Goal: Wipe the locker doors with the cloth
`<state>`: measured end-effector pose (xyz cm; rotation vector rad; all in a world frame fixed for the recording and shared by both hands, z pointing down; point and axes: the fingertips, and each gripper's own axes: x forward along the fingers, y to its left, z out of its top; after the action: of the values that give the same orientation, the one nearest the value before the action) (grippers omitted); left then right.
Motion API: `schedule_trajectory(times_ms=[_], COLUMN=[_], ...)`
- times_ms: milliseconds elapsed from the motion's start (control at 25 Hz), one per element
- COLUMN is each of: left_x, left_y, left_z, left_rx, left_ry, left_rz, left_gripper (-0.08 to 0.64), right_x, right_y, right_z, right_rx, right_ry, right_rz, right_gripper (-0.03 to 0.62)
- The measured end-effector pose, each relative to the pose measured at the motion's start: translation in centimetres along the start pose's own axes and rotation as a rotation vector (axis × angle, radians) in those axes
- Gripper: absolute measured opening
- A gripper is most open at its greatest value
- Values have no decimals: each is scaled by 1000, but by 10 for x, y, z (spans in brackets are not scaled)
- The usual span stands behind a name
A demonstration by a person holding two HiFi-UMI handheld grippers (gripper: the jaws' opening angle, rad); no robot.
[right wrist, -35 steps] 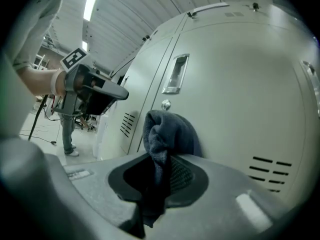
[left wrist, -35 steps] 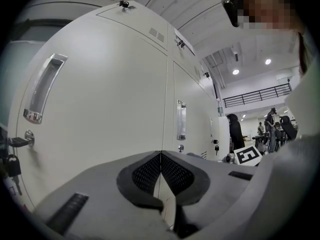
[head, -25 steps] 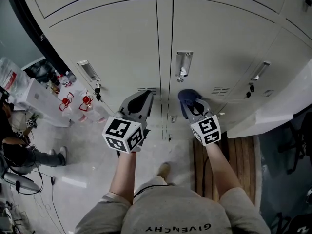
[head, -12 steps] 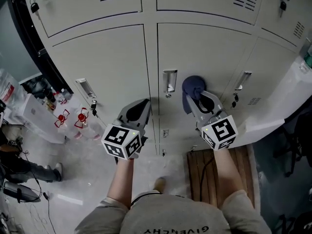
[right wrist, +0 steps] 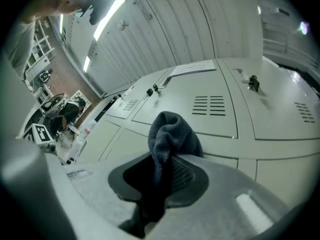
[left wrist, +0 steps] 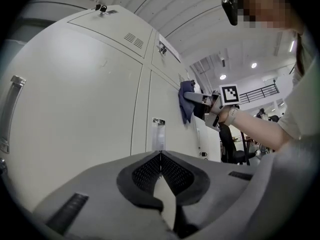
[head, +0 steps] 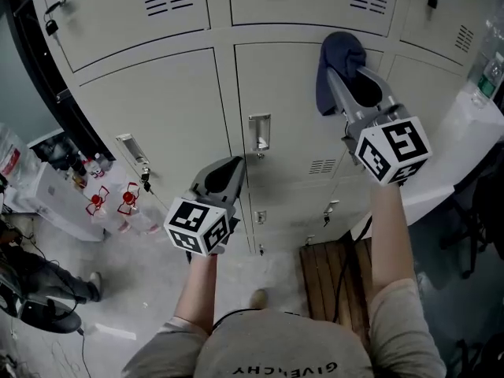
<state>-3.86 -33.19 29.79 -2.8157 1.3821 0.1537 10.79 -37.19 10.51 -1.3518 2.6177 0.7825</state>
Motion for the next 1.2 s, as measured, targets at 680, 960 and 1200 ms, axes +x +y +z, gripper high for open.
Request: schedule_trajectory(times_ms=[680,960,1200], left_x=[5,-1,-4], left_y=[-15,-8,-1], left_z=[-22,-31,-48], left_rx=[-19,-29,-38], left_ry=[38,38,53], left_rz=[-14,11,31], left_gripper=[-2,-2,-2], right_x=[-27,-52,-68], right_y=[33,55,67], right_z=[-93,-159,-201], right_rx=[74,107,137], right_ry=[109,187,256], right_rz=[13,-1,-26], right_gripper=[57,57,57])
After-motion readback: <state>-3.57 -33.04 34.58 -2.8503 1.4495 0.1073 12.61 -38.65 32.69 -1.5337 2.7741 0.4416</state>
